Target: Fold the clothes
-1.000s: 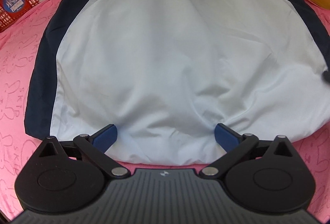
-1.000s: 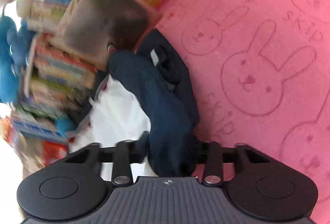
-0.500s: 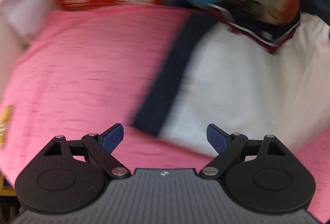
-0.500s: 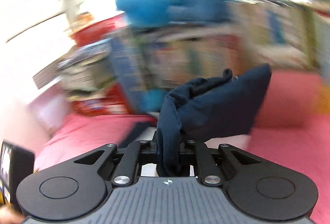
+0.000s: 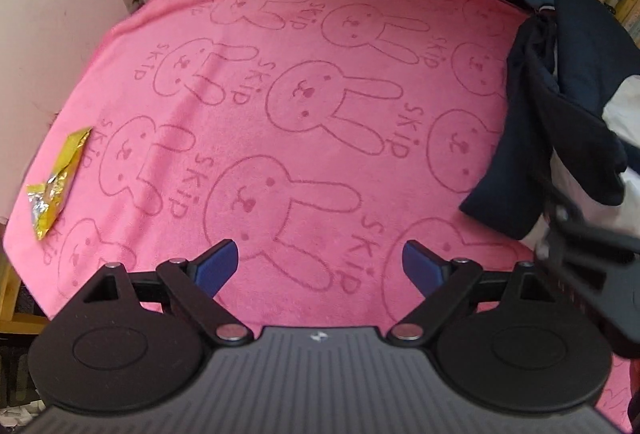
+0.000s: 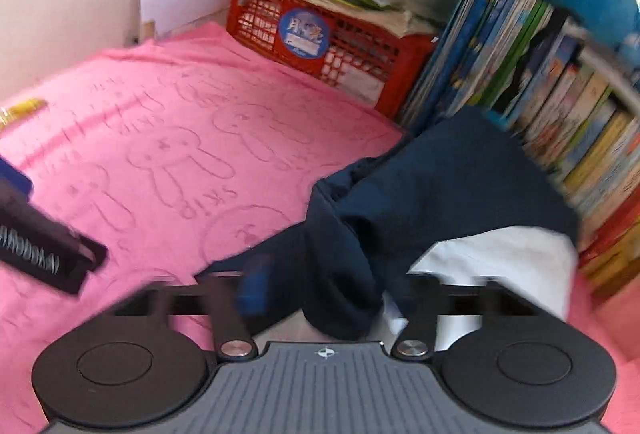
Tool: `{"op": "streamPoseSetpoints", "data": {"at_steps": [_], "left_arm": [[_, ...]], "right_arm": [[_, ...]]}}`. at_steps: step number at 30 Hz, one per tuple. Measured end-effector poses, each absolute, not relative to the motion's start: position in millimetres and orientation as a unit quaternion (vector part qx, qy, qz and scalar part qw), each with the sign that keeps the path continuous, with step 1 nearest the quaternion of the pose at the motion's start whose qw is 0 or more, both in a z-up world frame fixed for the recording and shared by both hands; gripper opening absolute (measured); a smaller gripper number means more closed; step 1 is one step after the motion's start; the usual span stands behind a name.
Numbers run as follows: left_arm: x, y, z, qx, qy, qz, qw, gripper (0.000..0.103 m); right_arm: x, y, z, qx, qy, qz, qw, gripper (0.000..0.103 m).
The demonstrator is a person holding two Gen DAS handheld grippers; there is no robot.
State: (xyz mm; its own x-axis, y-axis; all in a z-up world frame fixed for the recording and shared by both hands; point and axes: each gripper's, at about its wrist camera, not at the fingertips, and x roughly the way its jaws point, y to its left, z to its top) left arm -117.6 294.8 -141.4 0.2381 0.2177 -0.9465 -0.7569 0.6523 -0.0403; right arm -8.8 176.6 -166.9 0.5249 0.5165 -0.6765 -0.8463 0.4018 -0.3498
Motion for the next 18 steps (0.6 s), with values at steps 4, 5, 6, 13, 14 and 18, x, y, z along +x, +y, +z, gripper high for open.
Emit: {"op": "streamPoseSetpoints", "data": {"at_steps": [4,5,6,13,14,18], "left_arm": [[-115.4,297.4,-137.0,-0.257,0.513,0.318,0.755,0.091],[-115.1,299.6,-134.7,-0.257,0.509,0.317,0.758,0.091],[-114.8,302.1,-131.5,-0.257,0.505,0.316,0.761,0.091],[-90.2,303.9,-88.1,-0.232,0.448,0.259,0.824,0.092],[-81.6,299.6,-82.3,-0.227,0.438,0.238,0.837,0.092],[-31.4,266.2,-72.8,-0.182,0.421,0.144,0.877,0.093]], "right_arm": [[-24.1,164.1,-165.5,-0.363,0.184,0.392,0.825,0.075],[-24.2,163.9,-168.2,-0.360,0.193,0.405,0.818,0.069],[-27.2,168.3,-173.9,-0.376,0.198,0.415,0.805,0.044],[-49.3,164.7,-177.6,-0.402,0.210,0.513,0.729,0.068],[-49.4,159.8,-175.3,-0.393,0.218,0.521,0.726,0.068],[-47.8,141.3,-166.2,-0.365,0.247,0.531,0.724,0.068]]}}
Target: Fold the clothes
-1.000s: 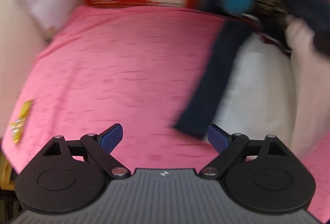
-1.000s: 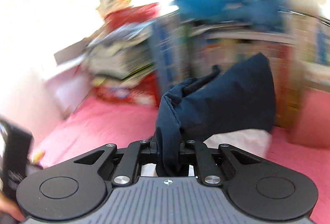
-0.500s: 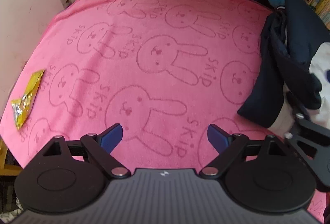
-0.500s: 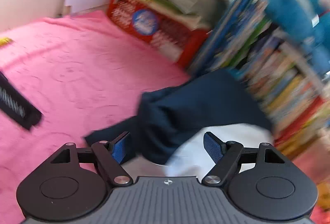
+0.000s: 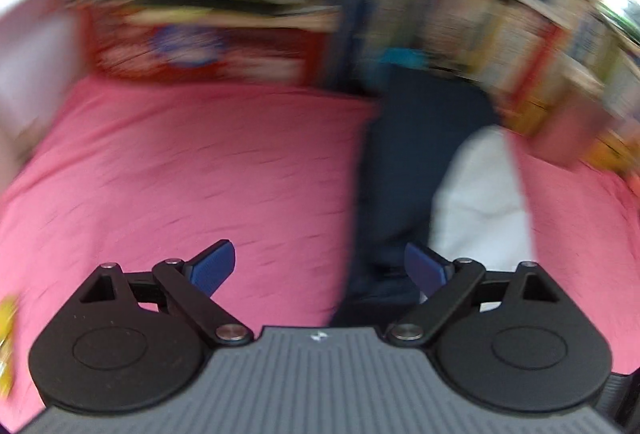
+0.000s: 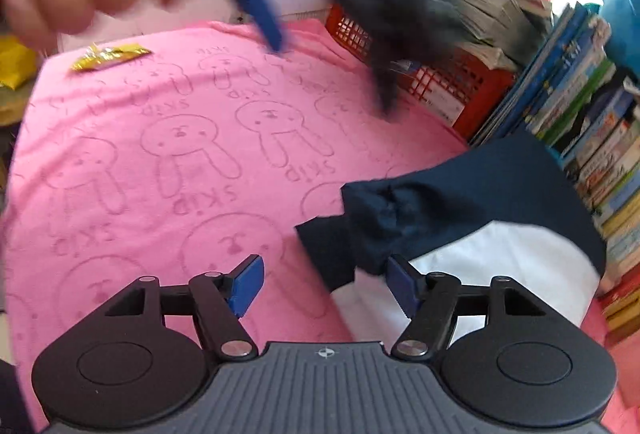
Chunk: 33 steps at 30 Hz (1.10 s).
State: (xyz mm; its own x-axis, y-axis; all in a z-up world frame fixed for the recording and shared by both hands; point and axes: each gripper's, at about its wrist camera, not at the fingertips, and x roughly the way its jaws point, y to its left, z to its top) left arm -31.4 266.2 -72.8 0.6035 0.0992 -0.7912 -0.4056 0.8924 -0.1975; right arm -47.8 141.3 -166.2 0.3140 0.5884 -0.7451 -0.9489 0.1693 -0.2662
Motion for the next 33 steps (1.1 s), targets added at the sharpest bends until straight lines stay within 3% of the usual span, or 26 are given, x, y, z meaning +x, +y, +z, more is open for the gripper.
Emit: {"op": "streamPoseSetpoints", "data": {"at_steps": [5,10,14,17,20,25,33], "left_arm": [[7.6,240.7,-116.4,-0.087,0.481,0.179,0.854,0.095],[-8.8,270.3,-146.0,-0.158,0.512,0.211,0.817,0.096],[-18.9,267.6,-138.4,-0.133,0.520,0.212,0.817,0.096],[-23.5,269.5,-118.1,-0.147,0.498,0.212,0.828,0.091],[-16.7,267.2,-98.0,-0.154,0.456,0.187,0.857,0.093],[16.8,249.9,-135.5,-0.048,0.496,0.201,0.843,0.095],[7.9,249.2,-155.7,-0.041,0.499,0.195,0.843,0.096]], "right_arm": [[-34.3,109.8,-161.4,-0.351,0.273,0.468,0.764,0.068],[-5.1,74.1,-170.6,-0.348,0.286,0.324,0.832,0.070],[-21.8,79.4,-180.2,-0.382,0.246,0.358,0.816,0.073],[-44.7,94.0,-193.6,-0.421,0.189,0.386,0.799,0.085],[-54.6,108.4,-209.3,-0.452,0.144,0.364,0.801,0.086],[-48.7,106.2,-224.1,-0.483,0.093,0.279,0.825,0.090],[-43.0,36.4,-237.4,-0.519,0.087,0.219,0.822,0.096]]}}
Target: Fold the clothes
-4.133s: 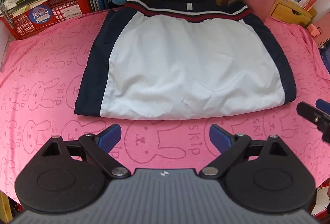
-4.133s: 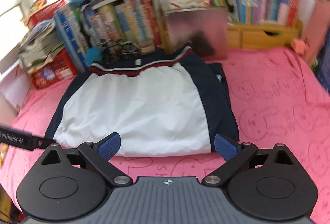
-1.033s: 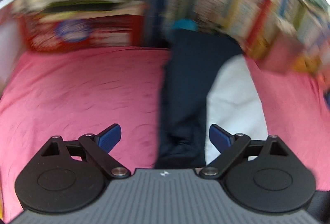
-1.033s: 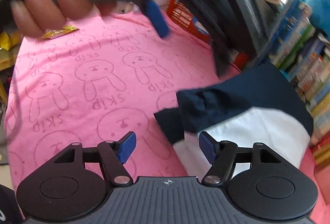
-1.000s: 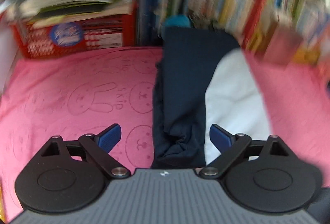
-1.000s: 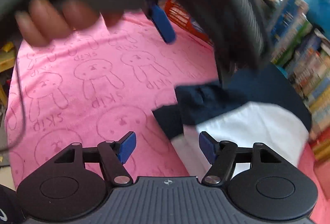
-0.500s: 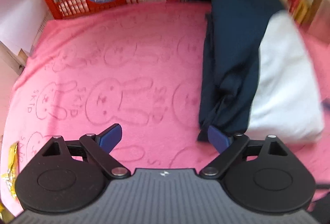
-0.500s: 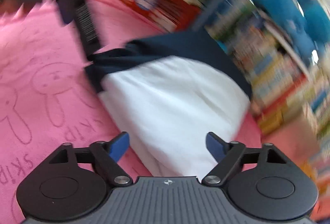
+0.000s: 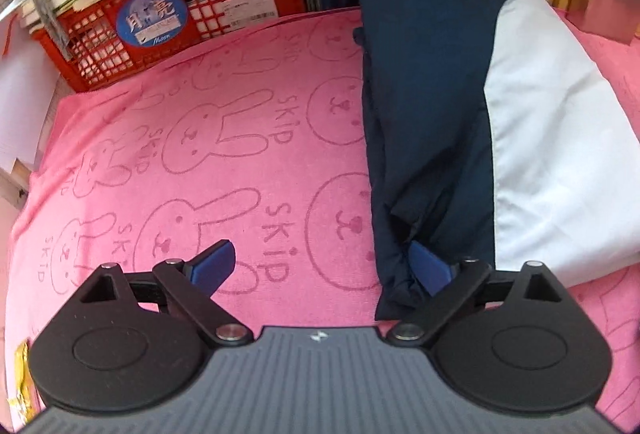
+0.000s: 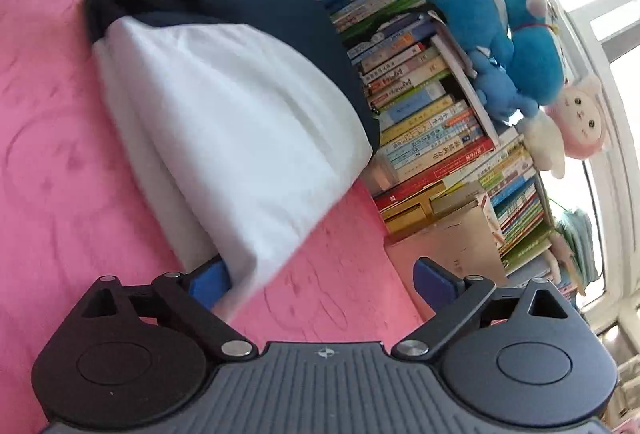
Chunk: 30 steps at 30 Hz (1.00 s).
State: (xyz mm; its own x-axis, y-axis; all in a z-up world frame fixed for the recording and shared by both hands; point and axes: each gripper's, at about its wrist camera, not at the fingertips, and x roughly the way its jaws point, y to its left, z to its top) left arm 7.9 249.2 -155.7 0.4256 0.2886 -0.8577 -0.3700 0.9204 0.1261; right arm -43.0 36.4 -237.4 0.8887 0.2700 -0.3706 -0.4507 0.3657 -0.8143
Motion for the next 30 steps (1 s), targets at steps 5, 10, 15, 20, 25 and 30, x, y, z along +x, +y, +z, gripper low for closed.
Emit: {"op": "streamPoseSetpoints", "data": {"at_steps": [5,10,15,20,25,30], "left_arm": [[8.8,254.2,-156.9,-0.043,0.503,0.199,0.840,0.096],[8.1,250.7,-154.9,-0.046,0.507,0.200,0.837,0.096],[7.8,252.0,-157.3,-0.041,0.509,0.187,0.839,0.101],[6.0,251.1,-161.7,-0.049,0.512,0.169,0.841,0.103],[6.8,251.1,-160.5,-0.040,0.512,0.170,0.841,0.103],[7.9,250.6,-152.6,-0.019,0.519,0.181,0.835,0.102]], "right_arm": [[-45.4,33.8,-227.7,-0.474,0.109,0.201,0.850,0.096],[-52.1,60.1,-230.8,-0.450,0.087,0.255,0.851,0.095],[-33.5,75.1,-237.0,-0.458,0.048,0.192,0.866,0.097],[-26.9,50.3,-229.7,-0.429,0.061,0.147,0.889,0.097],[23.0,53.9,-217.8,-0.267,0.241,0.174,0.917,0.053],[15.5,68.6,-192.5,-0.284,0.236,0.207,0.906,0.009]]}}
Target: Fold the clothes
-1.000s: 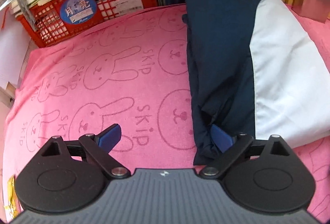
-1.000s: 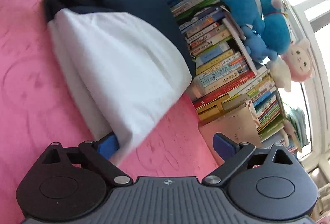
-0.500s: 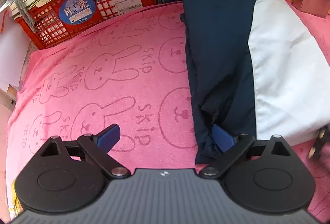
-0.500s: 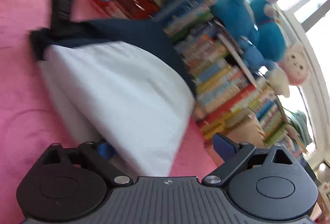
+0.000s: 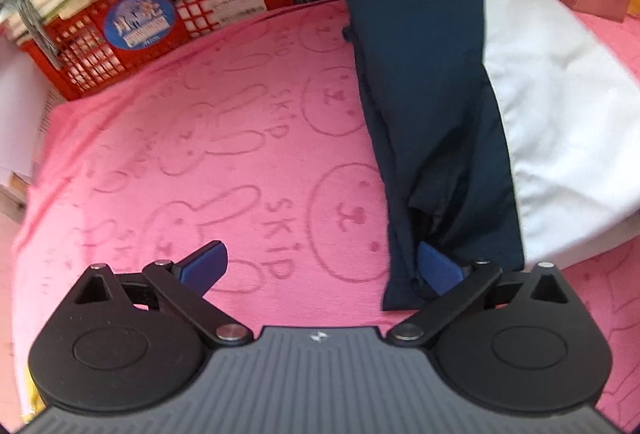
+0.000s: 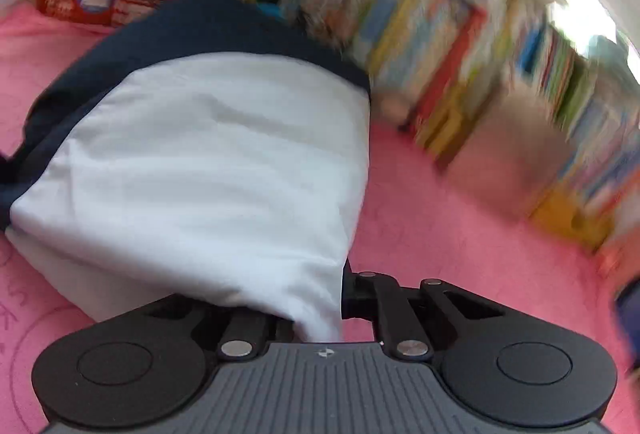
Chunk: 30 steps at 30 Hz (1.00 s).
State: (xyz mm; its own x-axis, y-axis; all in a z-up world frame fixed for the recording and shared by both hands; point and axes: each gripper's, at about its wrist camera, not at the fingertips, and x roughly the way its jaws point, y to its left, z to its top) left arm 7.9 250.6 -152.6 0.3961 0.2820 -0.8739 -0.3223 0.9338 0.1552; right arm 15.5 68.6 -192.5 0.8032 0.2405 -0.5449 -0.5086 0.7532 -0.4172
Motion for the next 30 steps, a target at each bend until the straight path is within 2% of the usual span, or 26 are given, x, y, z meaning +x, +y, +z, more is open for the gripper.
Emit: {"op": "streamPoseSetpoints", "data": {"at_steps": [3,5,8,11,14,17,18,19,23,26,28,30], "left_arm": [[4.0,246.3,-141.8,-0.007,0.535,0.203,0.820,0.091],[-8.4,243.4,-127.4,-0.037,0.525,0.185,0.830,0.090],[-26.8,234.1,-108.4,-0.078,0.508,0.153,0.844,0.090],[-32.6,225.5,-105.8,-0.091,0.515,0.139,0.841,0.090],[-29.5,216.3,-103.7,-0.106,0.516,0.125,0.841,0.090],[-24.7,205.9,-89.4,-0.108,0.484,0.110,0.861,0.090],[-23.5,202.4,-83.7,-0.109,0.469,0.102,0.870,0.090],[-22.3,198.5,-78.8,-0.105,0.457,0.095,0.878,0.091],[-17.0,188.0,-71.2,-0.051,0.439,0.101,0.891,0.091],[-23.2,193.4,-76.9,-0.054,0.439,0.115,0.889,0.091],[-29.0,196.9,-77.4,-0.060,0.440,0.123,0.888,0.091],[-34.0,197.5,-75.6,-0.062,0.438,0.121,0.889,0.091]], "right_arm": [[8.9,49.7,-151.7,-0.271,0.193,0.200,0.922,0.008],[2.5,28.1,-122.0,-0.261,0.169,0.194,0.930,0.008],[-9.8,-5.7,-110.2,-0.277,0.186,0.188,0.924,0.008],[-28.5,-33.2,-145.4,-0.340,0.249,0.192,0.886,0.011],[-49.7,-41.8,-190.3,-0.429,0.276,0.220,0.832,0.022],[-66.5,-46.7,-187.6,-0.457,0.257,0.258,0.812,0.043],[-67.0,-52.0,-176.6,-0.438,0.273,0.287,0.807,0.067],[-66.3,-58.2,-164.0,-0.414,0.296,0.318,0.800,0.084],[-52.9,-75.2,-98.1,-0.295,0.343,0.417,0.788,0.080],[-25.9,-58.0,-81.1,-0.257,0.322,0.433,0.802,0.076],[-11.2,-26.7,-102.3,-0.260,0.318,0.437,0.800,0.039],[-1.0,11.0,-134.6,-0.264,0.330,0.449,0.787,0.032]]}}
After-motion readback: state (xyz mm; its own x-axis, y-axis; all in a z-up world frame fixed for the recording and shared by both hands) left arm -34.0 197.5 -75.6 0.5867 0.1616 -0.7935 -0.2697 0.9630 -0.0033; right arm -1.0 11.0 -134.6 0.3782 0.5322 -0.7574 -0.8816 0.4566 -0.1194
